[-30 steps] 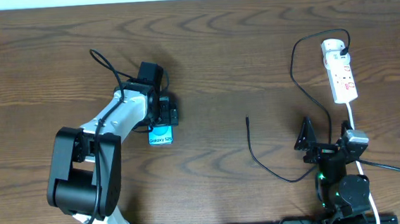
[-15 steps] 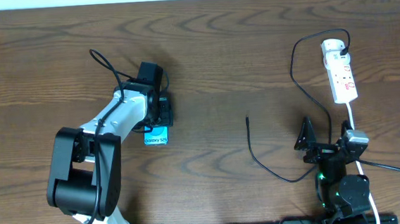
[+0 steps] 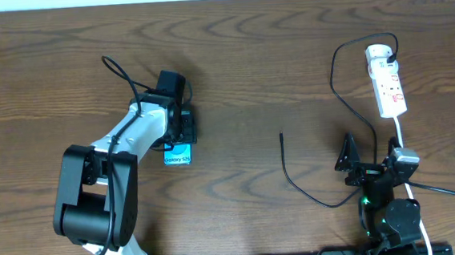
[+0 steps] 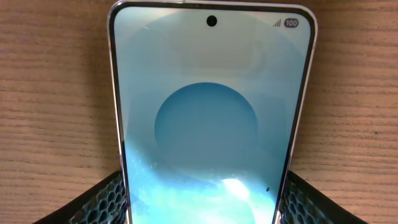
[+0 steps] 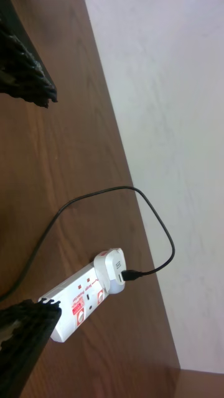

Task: Plug charger to phone and switch on socket
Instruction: 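Lower the left gripper and close it on the phone's bottom edge, then lift the phone with the left gripper and tilt it upright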

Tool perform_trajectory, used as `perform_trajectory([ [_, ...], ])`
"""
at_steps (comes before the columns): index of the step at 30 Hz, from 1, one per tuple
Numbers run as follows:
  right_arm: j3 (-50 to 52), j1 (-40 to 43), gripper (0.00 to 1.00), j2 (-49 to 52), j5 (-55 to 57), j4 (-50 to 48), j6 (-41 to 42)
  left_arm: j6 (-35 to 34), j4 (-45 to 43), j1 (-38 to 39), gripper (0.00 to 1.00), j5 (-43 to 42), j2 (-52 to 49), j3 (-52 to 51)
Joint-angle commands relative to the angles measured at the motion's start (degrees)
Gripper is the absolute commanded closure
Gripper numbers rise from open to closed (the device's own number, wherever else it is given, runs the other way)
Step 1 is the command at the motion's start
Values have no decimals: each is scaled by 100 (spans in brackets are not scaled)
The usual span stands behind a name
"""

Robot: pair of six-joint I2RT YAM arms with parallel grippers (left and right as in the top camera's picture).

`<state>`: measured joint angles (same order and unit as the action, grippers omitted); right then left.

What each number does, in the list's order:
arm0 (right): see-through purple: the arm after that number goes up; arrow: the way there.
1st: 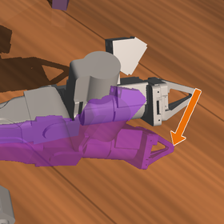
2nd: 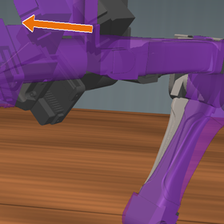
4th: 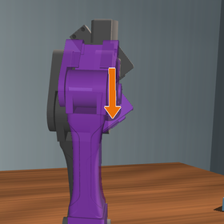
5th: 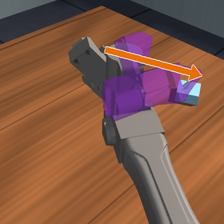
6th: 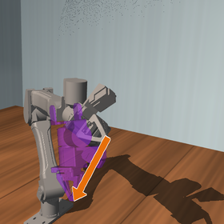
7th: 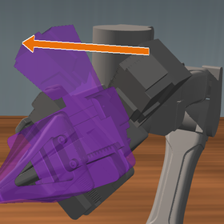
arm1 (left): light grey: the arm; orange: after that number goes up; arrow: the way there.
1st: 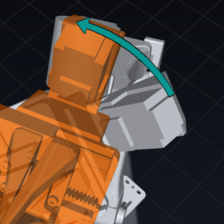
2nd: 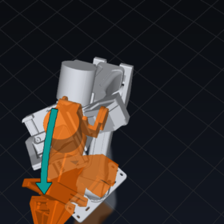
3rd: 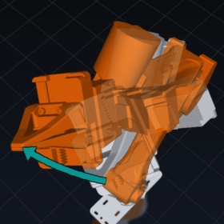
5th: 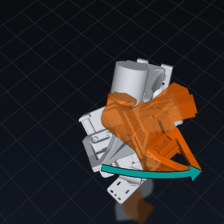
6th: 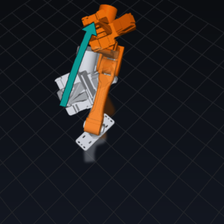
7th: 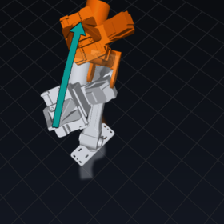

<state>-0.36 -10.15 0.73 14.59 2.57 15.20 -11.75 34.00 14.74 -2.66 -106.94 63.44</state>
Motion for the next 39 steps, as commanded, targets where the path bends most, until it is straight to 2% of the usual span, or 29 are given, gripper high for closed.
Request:
perform_trajectory([
  [1,4,74,1,-24,7,24,-92,74,17,-13,73,-7,-55,-136],
  [3,4,74,1,-24,7,24,-92,74,15,-13,81,-7,-55,-136],
  [4,4,74,1,-24,7,24,-92,72,17,-13,90,-7,-55,-136],
  [5,4,74,1,-24,7,24,-92,72,17,-13,92,-7,-55,-136],
  [26,4,74,1,-24,7,24,-92,74,-107,-15,93,-111,4,-63],
  [39,4,74,1,-24,7,24,-92,70,151,-15,93,-140,1058,374],
])
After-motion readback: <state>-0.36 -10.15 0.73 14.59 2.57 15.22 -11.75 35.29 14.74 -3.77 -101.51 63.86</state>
